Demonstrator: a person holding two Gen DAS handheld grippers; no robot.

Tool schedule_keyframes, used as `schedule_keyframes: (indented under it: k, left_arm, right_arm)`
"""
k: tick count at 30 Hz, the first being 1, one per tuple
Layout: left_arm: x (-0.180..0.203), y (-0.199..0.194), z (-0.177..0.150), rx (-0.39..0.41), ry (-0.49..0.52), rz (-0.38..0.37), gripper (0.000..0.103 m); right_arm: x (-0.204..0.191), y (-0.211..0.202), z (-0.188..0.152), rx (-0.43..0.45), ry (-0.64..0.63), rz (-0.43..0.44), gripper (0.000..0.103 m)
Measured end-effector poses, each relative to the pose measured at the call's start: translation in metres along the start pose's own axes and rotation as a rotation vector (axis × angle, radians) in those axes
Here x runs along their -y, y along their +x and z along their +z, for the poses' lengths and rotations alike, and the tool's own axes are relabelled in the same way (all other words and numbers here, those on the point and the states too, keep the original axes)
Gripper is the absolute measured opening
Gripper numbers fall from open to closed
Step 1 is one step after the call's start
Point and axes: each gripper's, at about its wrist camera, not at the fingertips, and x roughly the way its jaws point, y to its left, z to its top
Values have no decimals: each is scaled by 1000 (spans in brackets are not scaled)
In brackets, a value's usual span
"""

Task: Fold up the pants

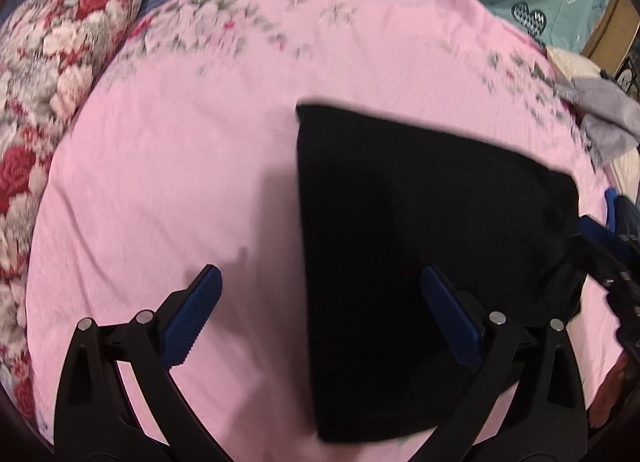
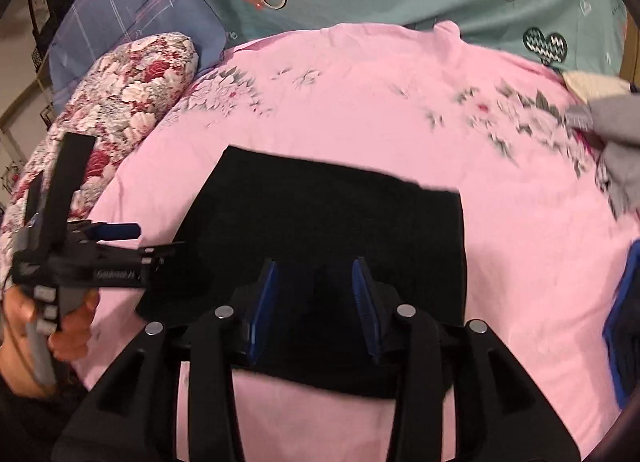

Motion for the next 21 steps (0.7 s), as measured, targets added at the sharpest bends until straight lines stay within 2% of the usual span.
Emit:
schedule_keyframes:
  k: [2, 4, 5, 6, 7, 9, 10, 11, 12, 13, 14, 16, 17, 18, 19, 20, 21]
  left_arm:
    - [4, 7, 23, 12, -12, 33, 101]
    - [6, 20, 38, -24, -33, 18, 101]
    - [8, 29, 43, -47, -42, 6, 101]
    - [8, 37, 46, -65, -46, -1, 101]
    - [8, 49, 49, -77, -38, 17, 101]
    - [1, 67, 52, -84, -32, 119, 101]
    - [-12, 72, 55, -71, -79, 151, 101]
    - [-23, 72, 56, -71, -132, 136, 101]
    - [-31, 70, 55, -78, -172, 115, 100]
    - [-36, 64, 52, -79, -214, 101, 100]
    - [-36, 59, 49, -72, -213, 105, 98]
    - [-24, 47, 37, -52, -140, 110, 98]
    - [-18, 45, 29, -55, -113, 96, 99]
    - [-13, 45, 22, -66, -92, 85, 100]
    - [-8, 51, 11, -89, -80, 110, 100]
    - [-10, 53, 5, -85, -82, 115, 101]
    - [-12, 53, 1, -68, -87, 115, 101]
  right_arm:
    - [8, 20, 22, 3, 57, 39, 40]
    - [22, 38, 39, 1, 136, 40, 49]
    - [31, 50, 47, -13, 178, 34, 58]
    - [36, 59, 50, -32, 182, -1, 63]
    - [39, 72, 53, -62, 153, -37, 64]
    - [45, 91, 55, -123, 116, -17, 64]
    - [53, 95, 54, -128, 117, -4, 63]
    - [67, 91, 53, -105, 128, 12, 52]
    - [76, 87, 52, -93, 147, 10, 27]
    - [85, 81, 48, -89, 176, -36, 14]
    - [87, 75, 46, -83, 195, -74, 8]
    - [71, 52, 35, -21, 188, -92, 25]
    - [61, 41, 30, 7, 161, -90, 49]
    - [51, 30, 25, 40, 134, -73, 65]
    - [40, 18, 16, 78, 113, -25, 70]
    - [32, 11, 6, 82, 97, 54, 78]
    - [28, 14, 0, 39, 90, 110, 79]
